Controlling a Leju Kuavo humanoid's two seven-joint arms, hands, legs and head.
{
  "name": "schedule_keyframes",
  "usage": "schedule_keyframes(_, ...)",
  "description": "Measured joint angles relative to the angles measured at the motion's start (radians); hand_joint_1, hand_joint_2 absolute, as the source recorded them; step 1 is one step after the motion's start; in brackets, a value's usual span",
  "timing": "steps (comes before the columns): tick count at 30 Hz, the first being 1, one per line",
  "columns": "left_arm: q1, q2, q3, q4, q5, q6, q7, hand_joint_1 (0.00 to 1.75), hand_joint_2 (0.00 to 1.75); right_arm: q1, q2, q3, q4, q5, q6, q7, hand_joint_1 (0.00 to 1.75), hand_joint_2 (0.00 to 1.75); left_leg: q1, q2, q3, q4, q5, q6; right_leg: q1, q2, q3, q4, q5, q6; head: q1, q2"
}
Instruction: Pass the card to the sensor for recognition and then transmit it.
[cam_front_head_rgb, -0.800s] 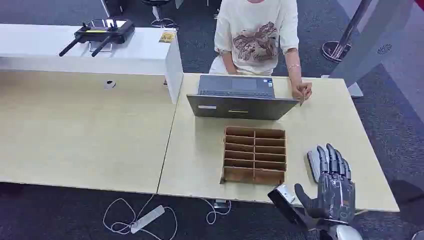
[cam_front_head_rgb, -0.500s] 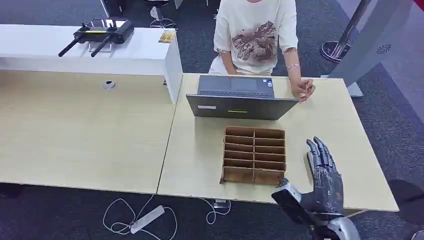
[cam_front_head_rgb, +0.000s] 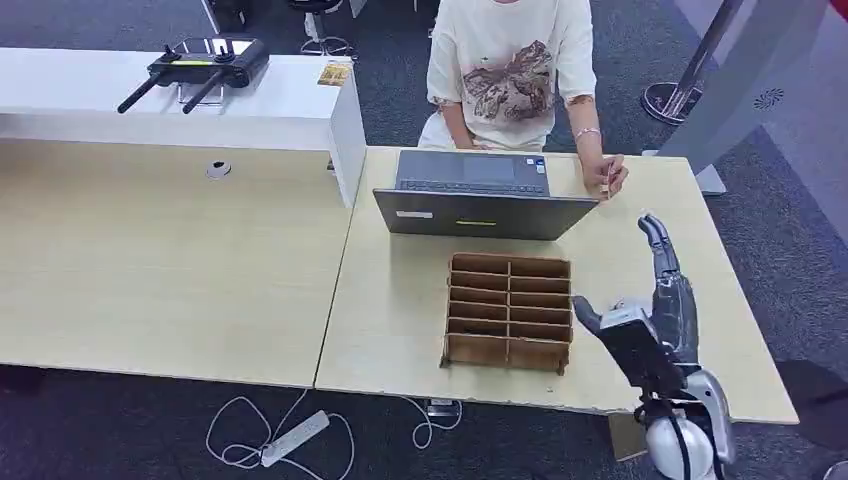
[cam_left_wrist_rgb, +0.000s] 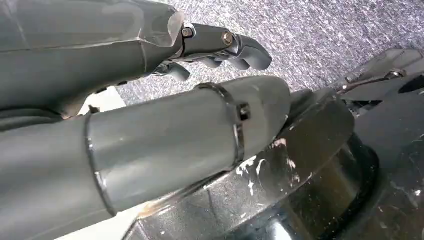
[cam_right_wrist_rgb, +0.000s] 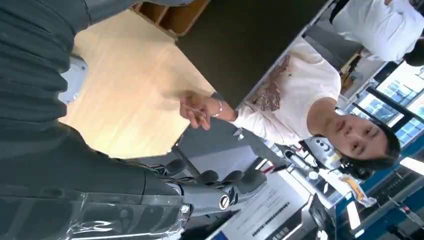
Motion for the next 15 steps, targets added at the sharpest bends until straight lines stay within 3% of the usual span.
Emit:
schedule_keyframes(6, -0.002, 0.001, -0.008, 0.000, 0.005, -0.006, -0.002, 0.00, 0.00, -0.117, -0.026, 0.037, 0.066, 0.034, 0.000, 0.021, 0.00, 1.75, 0.000, -0.001, 0.000, 0.000, 0.000, 0.000, 0.000, -0.001, 0.001, 0.000, 0.000, 0.000, 0.000, 0.000)
schedule_keyframes(15, -0.003, 0.004, -0.018, 0.000, 0.011, -0.016, -0.009, 0.00, 0.00, -0.406, -0.047, 0.140, 0.252, 0.145, -0.014, 0.081, 0.00, 1.75, -0.001, 0.001, 0.001, 0.000, 0.001, 0.000, -0.001, 0.002, 0.000, 0.001, 0.001, 0.000, 0.000, 0.000)
